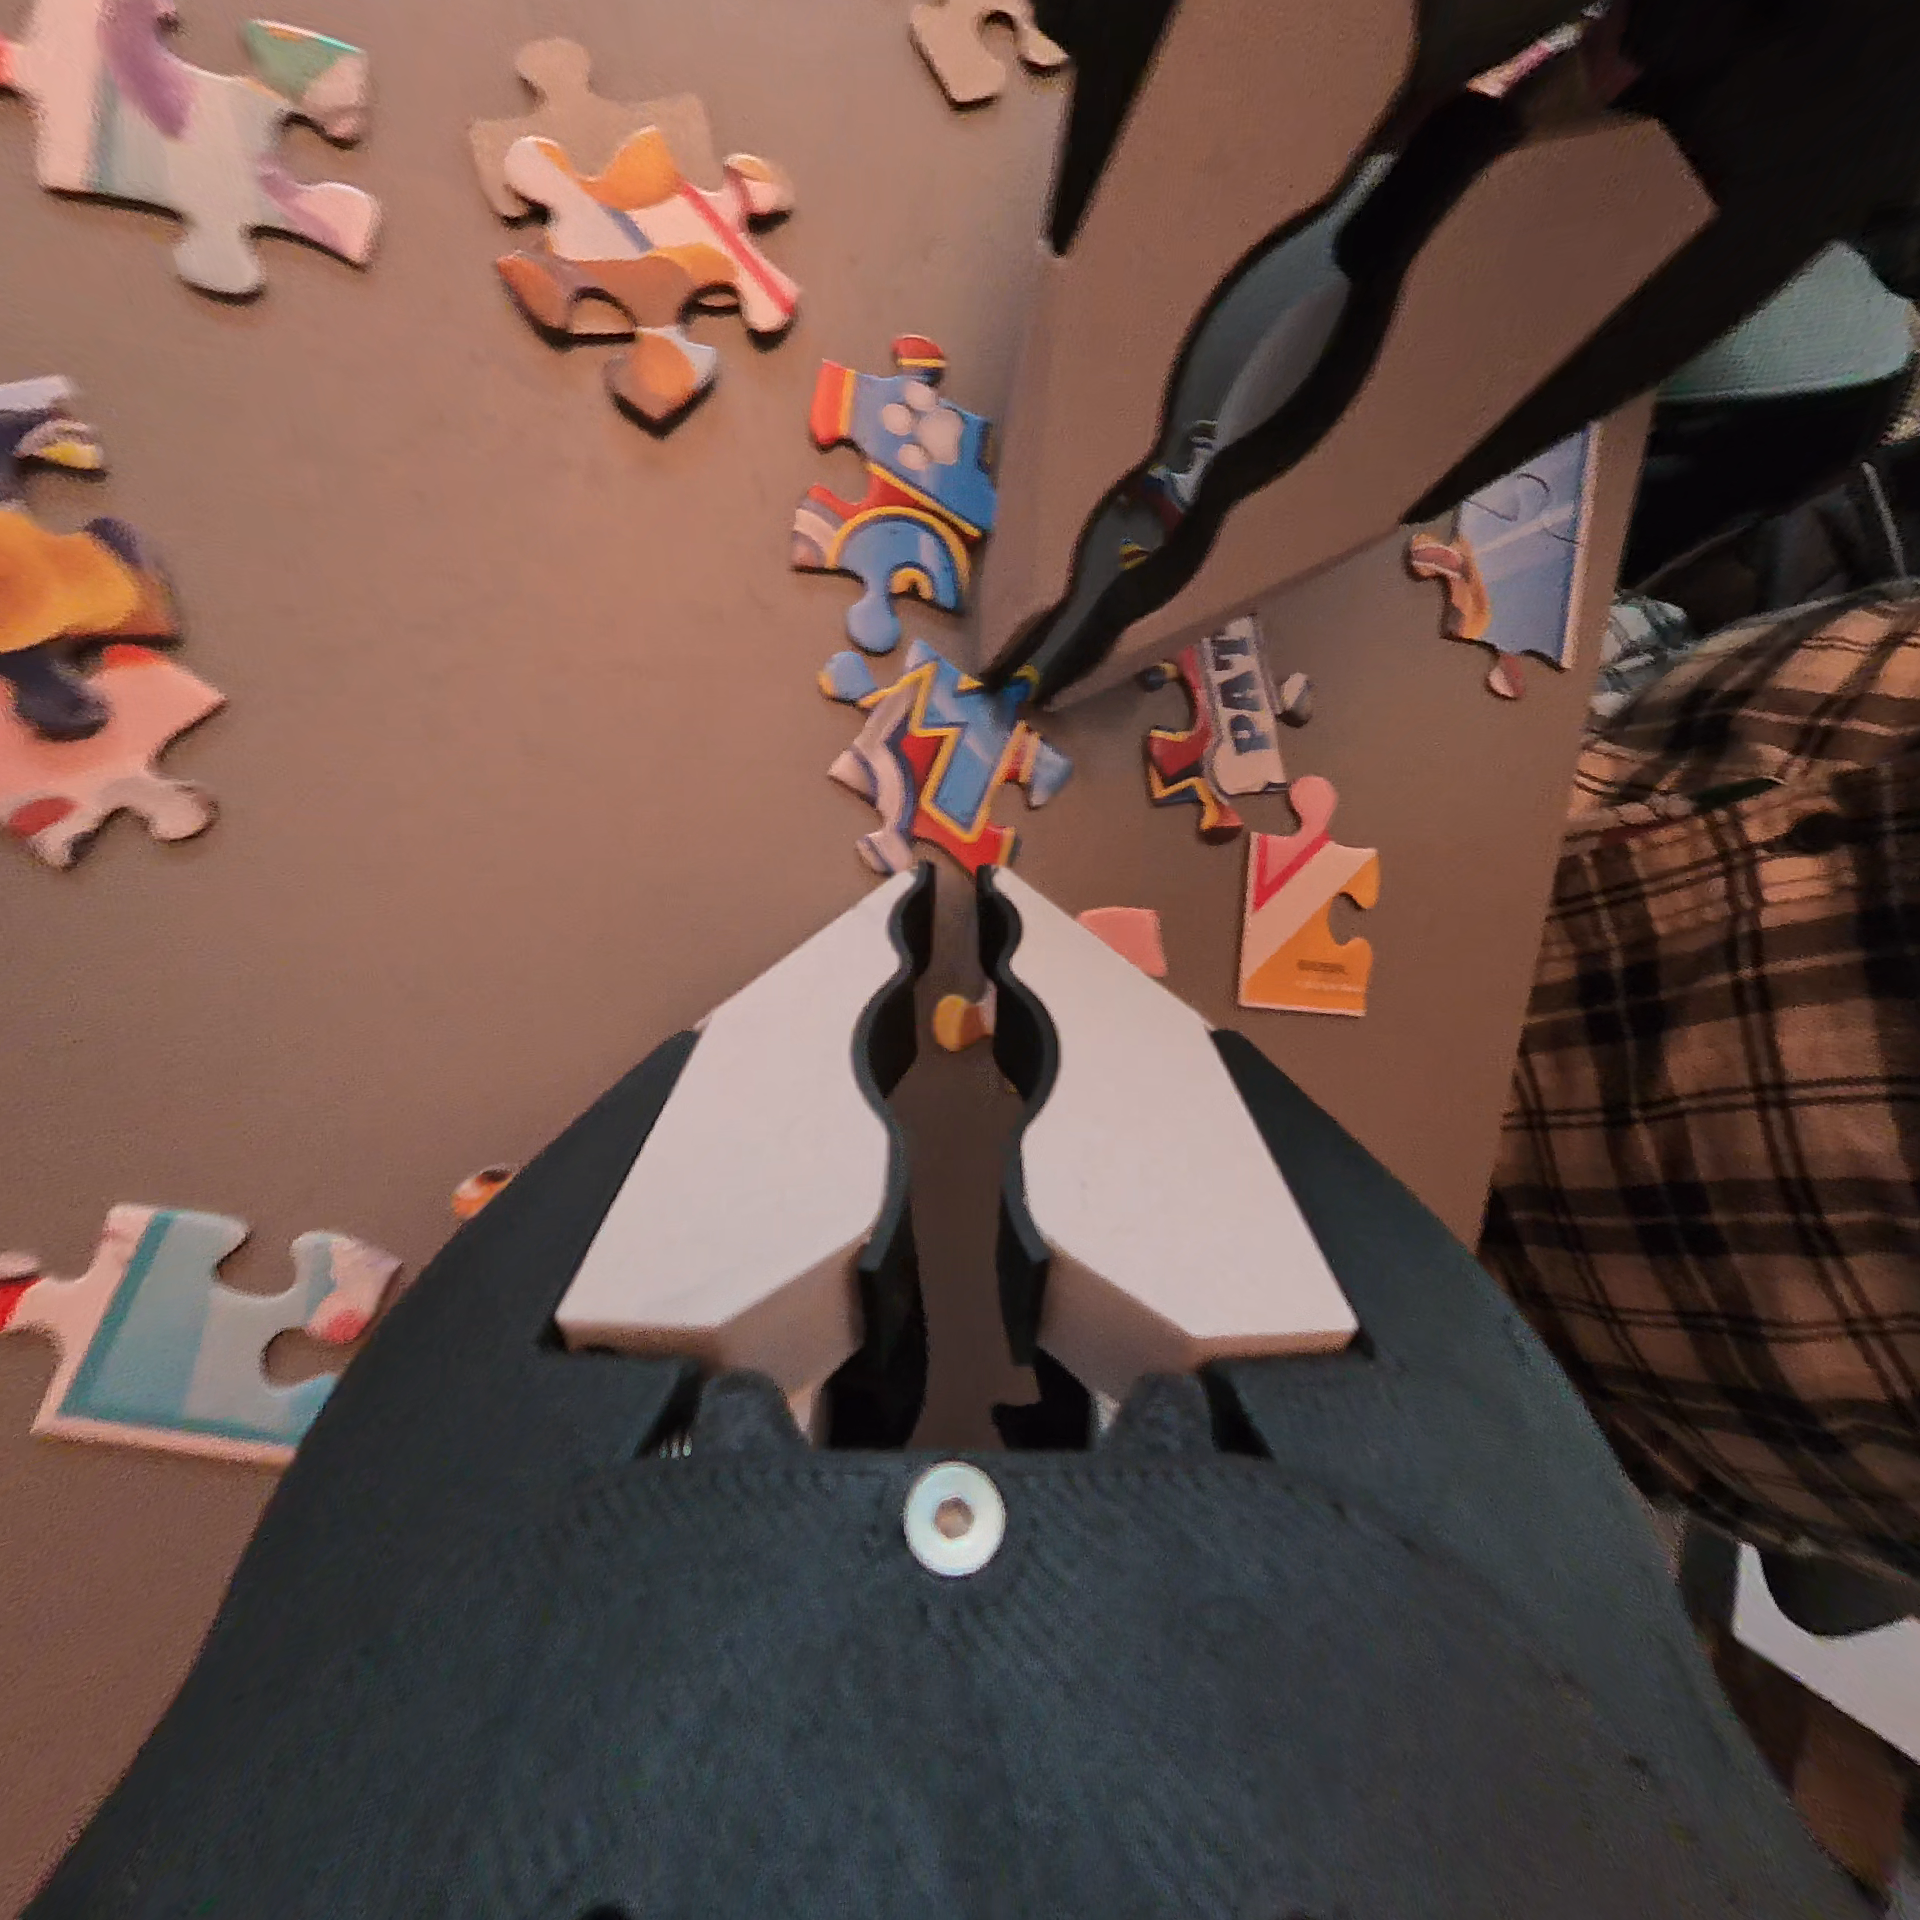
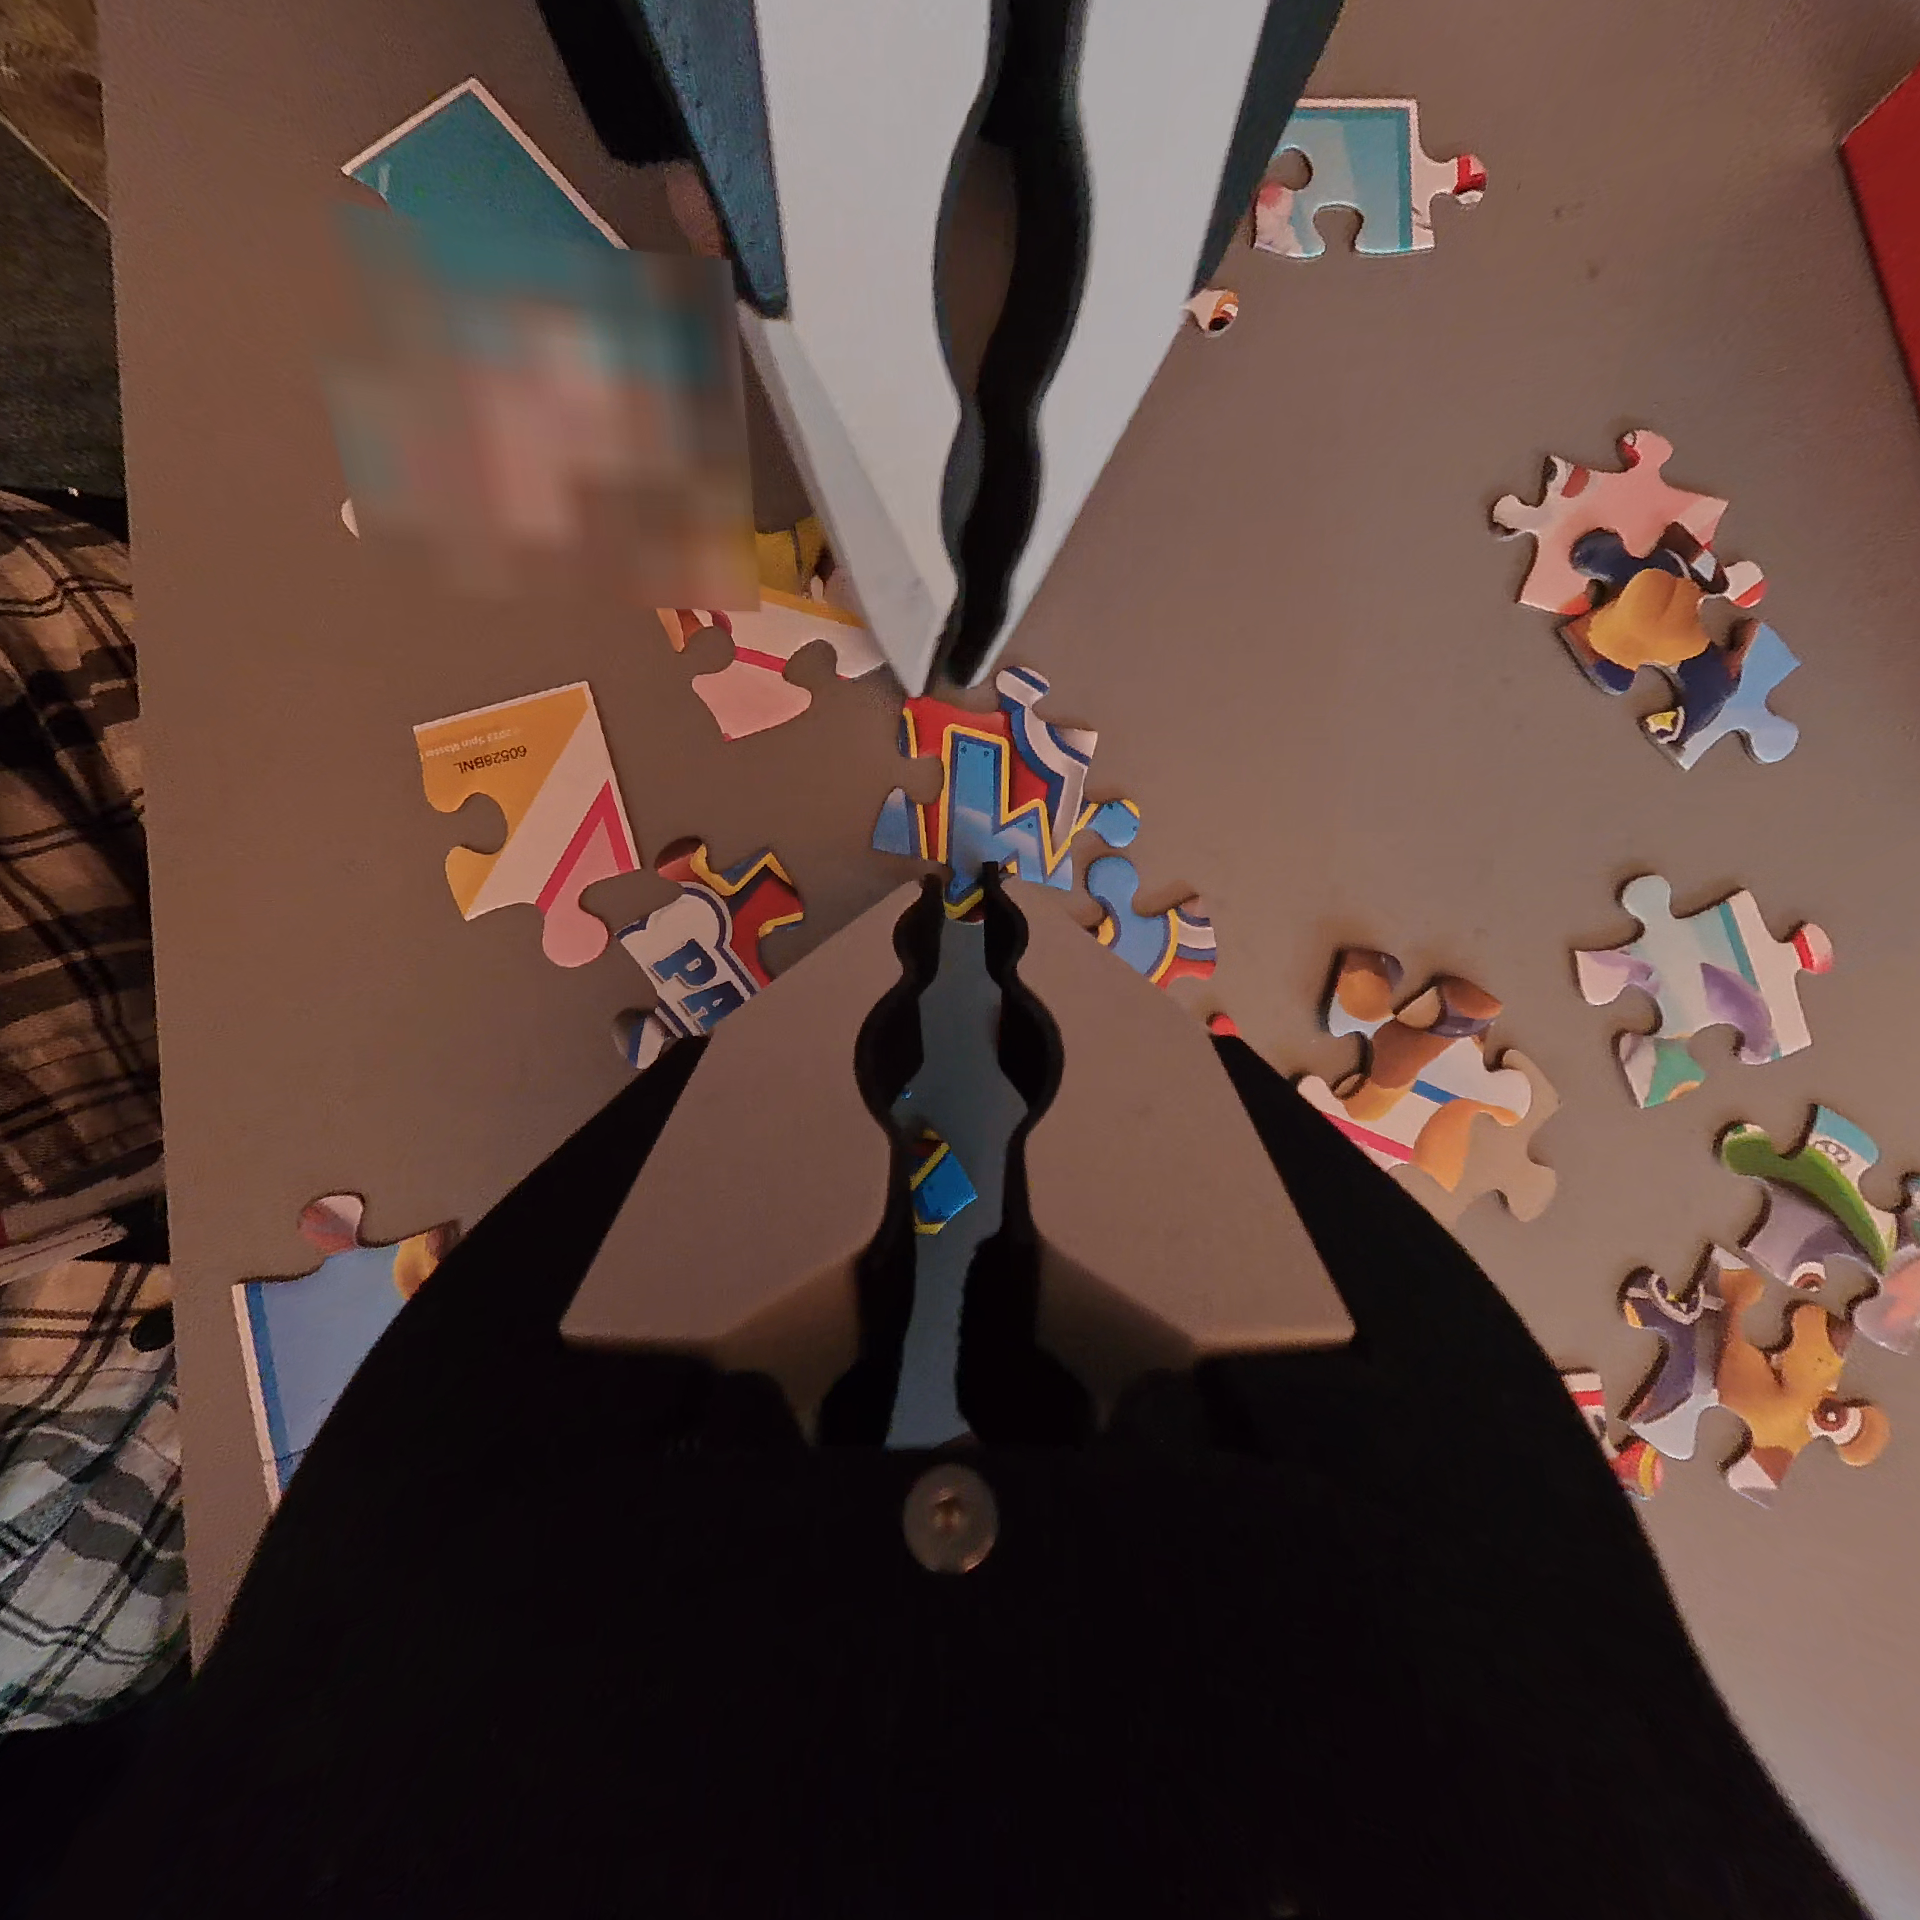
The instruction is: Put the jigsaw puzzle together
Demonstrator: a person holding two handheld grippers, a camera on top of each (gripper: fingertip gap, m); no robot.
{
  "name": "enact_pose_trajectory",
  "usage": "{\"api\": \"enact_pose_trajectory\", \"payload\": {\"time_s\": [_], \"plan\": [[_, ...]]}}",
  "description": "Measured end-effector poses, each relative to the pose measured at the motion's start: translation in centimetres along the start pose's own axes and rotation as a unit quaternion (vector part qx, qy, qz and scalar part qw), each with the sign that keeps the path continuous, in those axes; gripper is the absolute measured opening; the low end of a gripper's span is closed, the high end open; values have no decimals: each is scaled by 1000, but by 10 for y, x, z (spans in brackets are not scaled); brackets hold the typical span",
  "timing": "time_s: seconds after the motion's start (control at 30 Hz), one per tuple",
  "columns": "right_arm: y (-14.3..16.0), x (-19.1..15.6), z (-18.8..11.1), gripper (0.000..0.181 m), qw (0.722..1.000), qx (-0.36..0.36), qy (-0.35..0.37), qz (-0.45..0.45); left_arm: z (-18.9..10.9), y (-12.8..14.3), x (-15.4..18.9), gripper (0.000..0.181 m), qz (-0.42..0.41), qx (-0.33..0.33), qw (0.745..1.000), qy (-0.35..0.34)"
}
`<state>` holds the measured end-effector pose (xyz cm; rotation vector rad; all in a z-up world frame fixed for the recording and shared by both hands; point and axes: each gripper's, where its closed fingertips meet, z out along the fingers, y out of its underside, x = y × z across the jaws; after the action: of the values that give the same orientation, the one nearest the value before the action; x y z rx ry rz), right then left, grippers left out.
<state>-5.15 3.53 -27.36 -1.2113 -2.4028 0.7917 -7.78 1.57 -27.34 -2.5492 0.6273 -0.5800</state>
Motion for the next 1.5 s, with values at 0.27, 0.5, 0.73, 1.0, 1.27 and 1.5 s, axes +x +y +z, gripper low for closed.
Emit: {"api": "enact_pose_trajectory", "payload": {"time_s": [0.27,0.5,0.73,1.0,1.27,1.5], "plan": [[-3,-5,2,5,1000,13,5,-2,-2,-4,-3,19,-56,22,998,13],[-4,-7,2,0,999,28,17,-8,-1,-8,6,30,-71,48,995,42],[-3,-9,0,0,999,36,20,-8,0,-15,8,35,-79,67,993,58],[-1,-10,-4,0,998,51,26,-15,-4,-31,12,37,-78,105,988,79],[6,-12,-6,0,997,54,38,-30,-7,-52,40,12,-51,129,981,134],[14,-8,-14,0,998,45,50,-16,-7,-31,13,32,-32,57,998,22]]}}
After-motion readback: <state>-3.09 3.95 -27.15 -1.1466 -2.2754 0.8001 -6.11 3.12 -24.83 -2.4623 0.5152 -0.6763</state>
